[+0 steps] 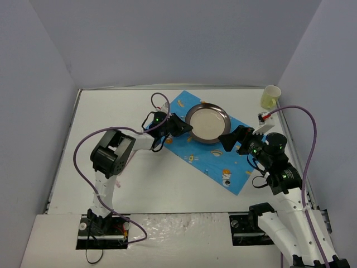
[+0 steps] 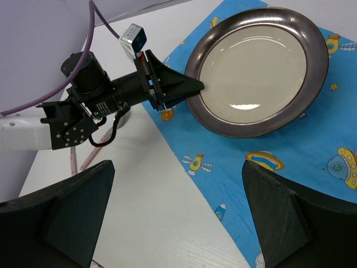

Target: Set the dinner table for one person

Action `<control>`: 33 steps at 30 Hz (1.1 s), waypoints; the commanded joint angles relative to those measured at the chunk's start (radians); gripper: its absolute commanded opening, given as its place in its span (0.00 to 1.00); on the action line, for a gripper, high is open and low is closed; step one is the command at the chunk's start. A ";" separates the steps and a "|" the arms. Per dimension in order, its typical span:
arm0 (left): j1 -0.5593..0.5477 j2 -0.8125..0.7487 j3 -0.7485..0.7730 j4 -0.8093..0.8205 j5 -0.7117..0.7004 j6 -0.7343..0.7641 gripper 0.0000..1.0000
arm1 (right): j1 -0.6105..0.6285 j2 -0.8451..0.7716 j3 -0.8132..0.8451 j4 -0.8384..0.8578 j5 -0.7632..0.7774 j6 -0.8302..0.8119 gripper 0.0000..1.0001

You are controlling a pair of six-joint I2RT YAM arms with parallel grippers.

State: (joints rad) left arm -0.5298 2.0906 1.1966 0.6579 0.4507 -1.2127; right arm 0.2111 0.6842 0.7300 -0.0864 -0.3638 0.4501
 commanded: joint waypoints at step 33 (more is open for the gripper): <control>-0.030 0.019 0.072 0.212 0.005 -0.073 0.57 | 0.005 -0.025 0.034 0.011 0.056 -0.034 0.95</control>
State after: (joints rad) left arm -0.5518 2.2191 1.2320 0.7299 0.4511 -1.2748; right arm 0.2111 0.6636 0.7300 -0.1246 -0.3289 0.4388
